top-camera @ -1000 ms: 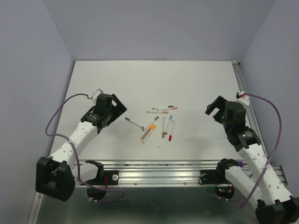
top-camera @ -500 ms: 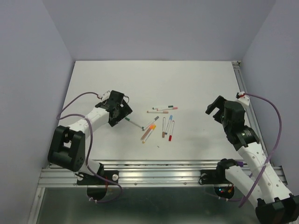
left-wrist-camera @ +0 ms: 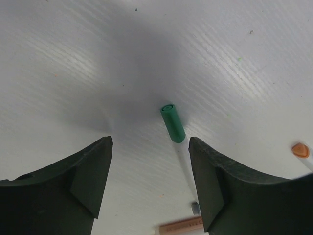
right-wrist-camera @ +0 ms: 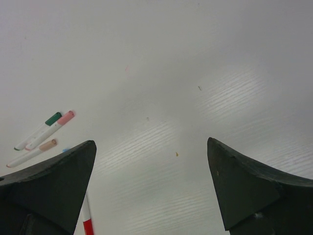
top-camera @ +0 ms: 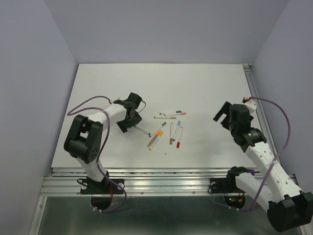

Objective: Open the pen caps

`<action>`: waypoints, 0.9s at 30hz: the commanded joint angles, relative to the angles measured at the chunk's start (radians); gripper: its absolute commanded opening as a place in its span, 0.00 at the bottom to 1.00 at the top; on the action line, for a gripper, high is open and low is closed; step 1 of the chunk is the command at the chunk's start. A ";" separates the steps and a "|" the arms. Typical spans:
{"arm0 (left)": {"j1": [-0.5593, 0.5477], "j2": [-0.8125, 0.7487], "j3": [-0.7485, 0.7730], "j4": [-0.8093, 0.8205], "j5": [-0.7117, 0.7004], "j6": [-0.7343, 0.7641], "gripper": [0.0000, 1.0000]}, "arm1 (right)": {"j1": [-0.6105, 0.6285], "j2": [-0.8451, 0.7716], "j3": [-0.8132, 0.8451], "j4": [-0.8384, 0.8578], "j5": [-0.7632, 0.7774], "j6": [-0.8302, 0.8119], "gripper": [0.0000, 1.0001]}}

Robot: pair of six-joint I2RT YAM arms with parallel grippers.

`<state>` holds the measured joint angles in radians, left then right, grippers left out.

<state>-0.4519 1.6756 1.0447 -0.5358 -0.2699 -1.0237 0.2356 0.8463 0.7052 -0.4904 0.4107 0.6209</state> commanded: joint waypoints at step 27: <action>-0.011 0.113 0.080 -0.058 -0.040 -0.075 0.44 | -0.004 -0.042 -0.019 0.021 -0.026 0.000 1.00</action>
<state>-0.4583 1.7763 1.1152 -0.5854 -0.2951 -1.0821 0.2356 0.8165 0.7052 -0.4900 0.3843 0.6212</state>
